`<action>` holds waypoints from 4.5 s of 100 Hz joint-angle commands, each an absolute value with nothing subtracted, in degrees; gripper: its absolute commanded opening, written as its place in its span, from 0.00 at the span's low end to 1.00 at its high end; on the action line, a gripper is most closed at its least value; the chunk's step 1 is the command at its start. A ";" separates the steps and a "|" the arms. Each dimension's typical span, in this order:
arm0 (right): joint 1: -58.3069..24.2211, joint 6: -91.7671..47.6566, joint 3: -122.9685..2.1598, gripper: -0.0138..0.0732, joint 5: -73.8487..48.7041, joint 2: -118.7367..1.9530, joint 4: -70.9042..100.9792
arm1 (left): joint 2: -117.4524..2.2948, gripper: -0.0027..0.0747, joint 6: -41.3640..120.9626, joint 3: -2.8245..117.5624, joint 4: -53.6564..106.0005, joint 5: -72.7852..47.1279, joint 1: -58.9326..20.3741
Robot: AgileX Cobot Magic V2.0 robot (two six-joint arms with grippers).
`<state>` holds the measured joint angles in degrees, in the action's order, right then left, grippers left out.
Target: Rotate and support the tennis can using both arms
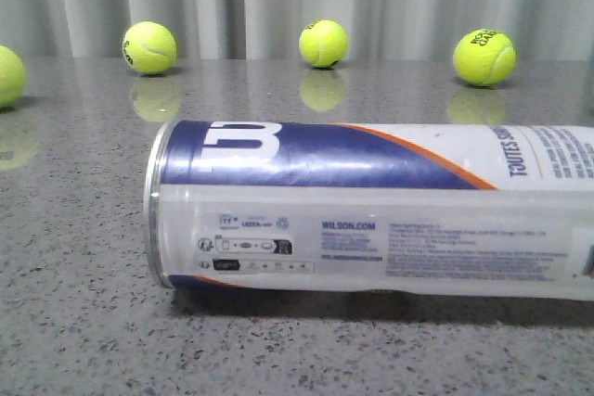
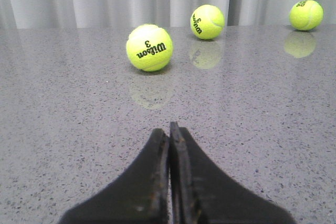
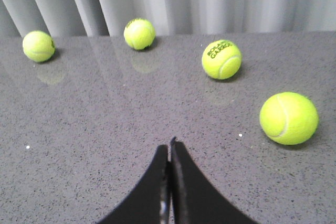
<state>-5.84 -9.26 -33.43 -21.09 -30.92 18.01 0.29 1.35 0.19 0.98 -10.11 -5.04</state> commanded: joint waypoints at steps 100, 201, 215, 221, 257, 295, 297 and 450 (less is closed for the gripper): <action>-5.48 -9.74 -22.32 0.08 -13.07 -12.61 18.65 | -7.22 0.01 1.11 20.51 1.82 -22.88 -4.85; -5.48 -9.74 -22.32 0.08 -13.07 -12.61 18.65 | -44.65 0.68 5.28 45.76 19.55 -50.34 -4.85; -5.48 -9.74 -22.32 0.08 -13.07 -12.61 18.65 | -48.61 0.68 11.99 48.15 33.18 -56.97 -4.85; -5.48 -9.74 -22.32 0.08 -13.07 -12.61 18.65 | -50.94 0.68 15.23 48.53 39.53 -59.32 -4.85; -5.48 -9.74 -22.32 0.08 -13.07 -12.61 18.65 | -63.44 0.68 25.17 48.53 60.73 -70.59 -4.96; -5.48 -9.74 -22.32 0.08 -13.07 -12.61 18.65 | -73.23 0.68 28.24 48.53 66.58 -73.14 -9.14; -5.48 -9.74 -22.32 0.08 -13.07 -12.61 18.65 | -73.91 0.68 28.57 48.53 67.50 -73.01 -9.62; -5.48 -9.74 -22.32 0.08 -13.07 -12.61 18.65 | -89.68 0.01 47.22 58.95 91.31 -73.22 -17.01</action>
<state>-5.84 -9.47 -21.07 -17.69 -12.04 18.01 -94.14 46.69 55.16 88.22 -67.97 -16.50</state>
